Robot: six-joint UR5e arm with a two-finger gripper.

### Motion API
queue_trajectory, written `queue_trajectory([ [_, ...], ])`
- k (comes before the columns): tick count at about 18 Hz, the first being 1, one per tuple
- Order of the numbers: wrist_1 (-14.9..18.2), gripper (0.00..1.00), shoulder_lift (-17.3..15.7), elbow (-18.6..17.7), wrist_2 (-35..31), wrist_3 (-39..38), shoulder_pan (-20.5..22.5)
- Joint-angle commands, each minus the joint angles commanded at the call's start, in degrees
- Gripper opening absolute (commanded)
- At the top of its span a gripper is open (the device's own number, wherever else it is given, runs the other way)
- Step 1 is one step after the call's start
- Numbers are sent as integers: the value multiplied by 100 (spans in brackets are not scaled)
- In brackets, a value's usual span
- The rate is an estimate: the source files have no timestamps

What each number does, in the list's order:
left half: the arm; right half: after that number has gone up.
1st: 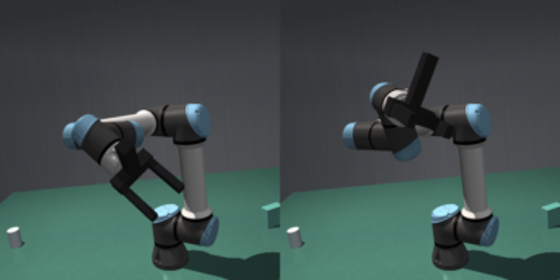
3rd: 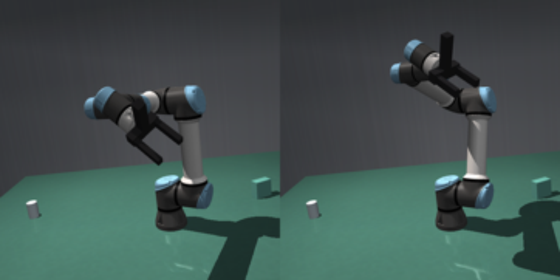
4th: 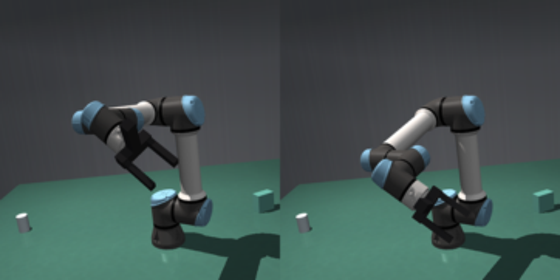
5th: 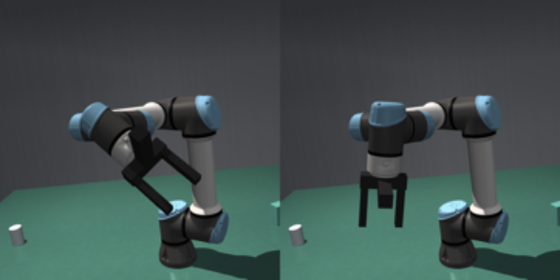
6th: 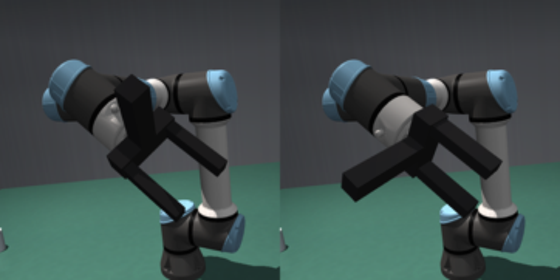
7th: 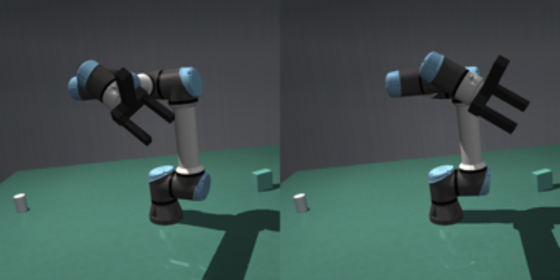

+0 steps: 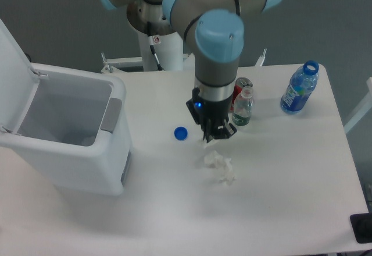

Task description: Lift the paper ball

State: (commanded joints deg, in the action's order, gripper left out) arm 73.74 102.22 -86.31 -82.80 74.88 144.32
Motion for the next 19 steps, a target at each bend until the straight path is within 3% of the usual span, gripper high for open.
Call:
queue_trajectory([
  [19,53,0,-35,0,9,-9,70],
])
